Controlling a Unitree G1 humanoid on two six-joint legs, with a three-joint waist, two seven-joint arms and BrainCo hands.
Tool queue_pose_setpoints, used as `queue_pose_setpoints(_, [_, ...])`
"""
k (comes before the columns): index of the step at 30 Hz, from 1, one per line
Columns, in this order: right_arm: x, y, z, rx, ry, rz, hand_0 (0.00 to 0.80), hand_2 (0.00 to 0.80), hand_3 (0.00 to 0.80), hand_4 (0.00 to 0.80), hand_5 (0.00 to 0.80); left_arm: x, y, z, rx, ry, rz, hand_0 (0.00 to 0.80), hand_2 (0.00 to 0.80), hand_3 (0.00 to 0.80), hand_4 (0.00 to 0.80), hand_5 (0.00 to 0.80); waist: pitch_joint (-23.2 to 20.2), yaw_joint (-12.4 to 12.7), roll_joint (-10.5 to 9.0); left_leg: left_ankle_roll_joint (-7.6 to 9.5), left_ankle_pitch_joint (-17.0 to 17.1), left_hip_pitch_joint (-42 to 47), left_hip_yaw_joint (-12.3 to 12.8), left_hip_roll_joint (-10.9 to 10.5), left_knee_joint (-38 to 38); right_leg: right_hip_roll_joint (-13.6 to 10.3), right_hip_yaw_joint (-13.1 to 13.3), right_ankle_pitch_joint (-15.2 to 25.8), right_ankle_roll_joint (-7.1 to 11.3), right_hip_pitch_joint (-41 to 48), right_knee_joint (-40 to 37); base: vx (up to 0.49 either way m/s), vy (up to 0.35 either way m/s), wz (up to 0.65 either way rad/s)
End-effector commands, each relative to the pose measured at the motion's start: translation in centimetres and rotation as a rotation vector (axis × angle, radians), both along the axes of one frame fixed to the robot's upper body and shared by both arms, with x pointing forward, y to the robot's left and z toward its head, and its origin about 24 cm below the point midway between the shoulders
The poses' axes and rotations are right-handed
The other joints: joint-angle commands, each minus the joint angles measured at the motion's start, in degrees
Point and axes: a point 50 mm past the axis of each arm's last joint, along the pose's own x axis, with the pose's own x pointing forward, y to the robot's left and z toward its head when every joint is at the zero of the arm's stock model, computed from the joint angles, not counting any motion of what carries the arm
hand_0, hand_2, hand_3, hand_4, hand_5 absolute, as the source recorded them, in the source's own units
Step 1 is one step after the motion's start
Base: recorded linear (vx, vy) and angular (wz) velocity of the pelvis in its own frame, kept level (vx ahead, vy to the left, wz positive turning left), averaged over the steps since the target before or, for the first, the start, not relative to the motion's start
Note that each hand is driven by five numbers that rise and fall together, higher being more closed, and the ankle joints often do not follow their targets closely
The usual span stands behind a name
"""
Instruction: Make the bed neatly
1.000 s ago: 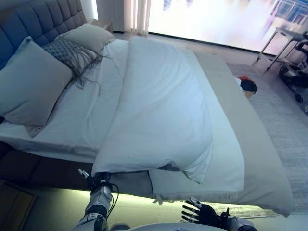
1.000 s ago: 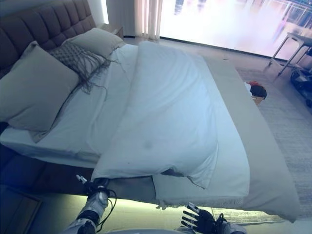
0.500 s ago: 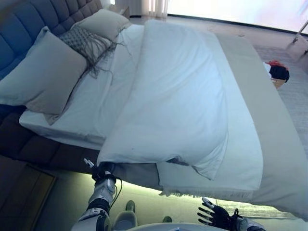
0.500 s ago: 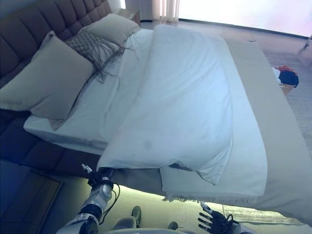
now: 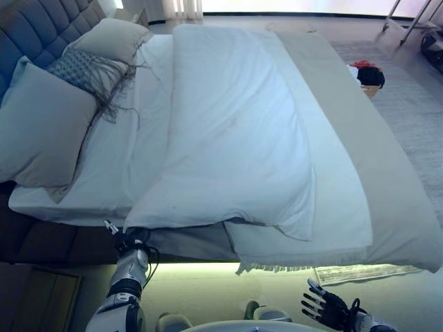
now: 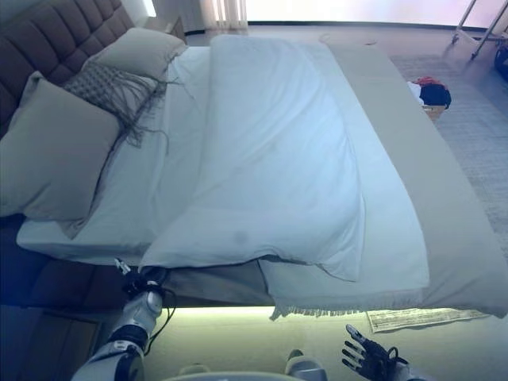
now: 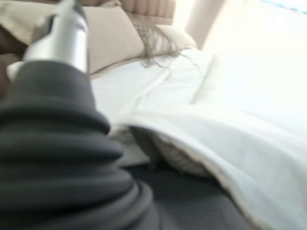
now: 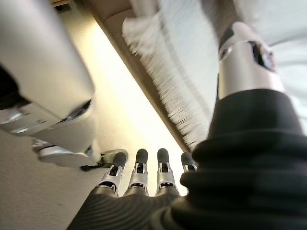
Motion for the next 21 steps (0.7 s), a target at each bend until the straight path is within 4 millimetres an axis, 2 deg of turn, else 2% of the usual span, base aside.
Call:
queue_pose_setpoints(1, [-1.7,-3.1,0.9,-0.049,0.058,-0.042,0.000,0.000,0.000,0.000,0.000,-3.7,18.3,11.9,0.457,-0.177,0.433,0.000,0.000,0.000,0.000,0.000,-6.60,5.29,5.05,2.89,-7.12,1.41,0.79,-0.60,2.27,-4.60,4.14,-3.83,3.32,-1.21,3.41,-0.073,0.357,0.16])
queue_pose_setpoints(3, [-2.2,-2.8,0.7,-0.039,0.073,-0.010,0.000,0.000,0.000,0.000,0.000,-4.6,20.6,14.3,0.485,-0.161,0.434,0.000,0.000,0.000,0.000,0.000,-6.84,5.35,5.39,3.84,-9.82,2.18,1.68,-2.10,1.44,-5.61,4.01,-1.80,4.76,-1.12,1.35,-0.066,0.287,0.08])
queue_pose_setpoints(6, [-2.6,-2.5,0.5,-0.032,0.087,-0.004,0.000,0.000,0.000,0.000,0.000,-5.7,22.6,17.1,0.532,-0.148,0.410,0.000,0.000,0.000,0.000,0.000,-6.69,5.28,5.59,5.25,-12.05,2.10,2.37,-3.91,1.52,-6.73,4.02,0.62,6.36,-2.20,-0.58,-0.106,0.269,-0.12])
queue_pose_setpoints(9, [-3.0,-2.6,0.4,-0.040,0.098,-0.024,0.000,0.000,0.000,0.000,0.000,-6.5,24.0,19.4,0.555,-0.133,0.399,0.000,0.000,0.000,0.000,0.000,-6.40,5.53,5.66,6.68,-13.45,1.77,3.30,-5.90,1.26,-8.37,2.71,3.82,7.69,-4.12,-1.67,-0.113,0.200,-0.33])
queue_pose_setpoints(12, [-3.3,-1.9,0.1,-0.013,0.097,-0.021,0.000,0.000,0.000,0.000,0.000,-7.0,24.7,20.9,0.563,-0.112,0.378,0.000,0.000,0.000,0.000,0.000,-6.07,5.52,5.53,8.10,-14.14,1.76,3.82,-7.02,0.91,-8.90,2.72,4.92,7.55,-6.33,0.72,-0.100,0.145,-0.21])
queue_pose_setpoints(13, [-3.3,-1.5,-0.1,0.001,0.090,-0.015,0.000,0.000,0.000,0.000,0.000,-7.2,24.7,20.9,0.554,-0.103,0.375,0.000,0.000,0.000,0.000,0.000,-5.68,5.44,5.51,8.91,-14.20,1.29,3.69,-7.22,1.39,-8.64,3.92,3.36,6.91,-7.38,6.05,-0.157,0.177,-0.09])
queue_pose_setpoints(14, [-3.3,-0.9,-0.3,0.023,0.074,-0.007,0.000,0.000,0.000,0.000,0.000,-7.2,24.5,20.2,0.536,-0.090,0.360,0.000,0.000,0.000,0.000,0.000,-5.00,5.18,5.49,9.97,-14.09,-0.15,2.92,-7.23,2.95,-6.86,6.07,-0.59,5.53,-8.86,13.36,-0.156,0.133,-0.05])
queue_pose_setpoints(15, [-3.2,-0.7,-0.3,0.033,0.063,-0.005,0.000,0.000,0.000,0.000,0.000,-7.1,24.3,19.5,0.524,-0.088,0.352,0.000,0.000,0.000,0.000,0.000,-4.79,5.16,5.23,10.22,-14.23,-1.29,2.45,-7.22,4.24,-6.24,6.82,-2.74,4.79,-10.23,16.38,-0.174,0.060,0.01])
queue_pose_setpoints(17, [-2.3,0.2,-0.5,0.051,0.024,0.017,0.000,0.000,0.000,0.000,0.000,-6.0,22.7,16.6,0.487,-0.081,0.322,0.000,0.000,0.000,0.000,0.000,-3.53,5.78,3.74,10.05,-15.38,-4.67,2.02,-6.70,8.93,-6.16,5.84,-5.41,3.02,-12.08,16.40,-0.185,-0.046,0.09])
queue_pose_setpoints(18, [-1.4,0.3,-0.3,0.053,-0.014,0.023,0.000,0.000,0.000,0.000,0.000,-5.1,21.4,14.9,0.459,-0.096,0.302,0.000,0.000,0.000,0.000,0.000,-2.12,6.05,2.99,9.58,-15.59,-7.47,0.73,-6.04,11.59,-5.50,6.73,-7.40,2.37,-12.35,15.99,-0.244,-0.070,0.18])
queue_pose_setpoints(19, [-0.6,0.3,-0.1,0.053,-0.047,0.027,0.000,0.000,0.000,0.000,0.000,-4.3,20.5,14.0,0.438,-0.102,0.287,0.000,0.000,0.000,0.000,0.000,-1.07,6.16,2.69,9.33,-16.08,-9.51,0.02,-5.69,13.58,-5.14,7.18,-8.36,2.05,-13.21,16.61,-0.336,-0.047,0.42])
queue_pose_setpoints(21, [1.9,0.1,0.6,0.040,-0.125,0.041,0.000,0.000,0.000,0.000,0.000,-2.9,19.0,13.0,0.389,-0.116,0.282,0.000,0.000,0.000,0.000,0.000,1.71,6.31,2.20,8.89,-16.51,-13.29,-0.82,-5.08,16.90,-5.98,7.70,-8.86,1.90,-17.24,20.43,-0.395,0.006,0.73])
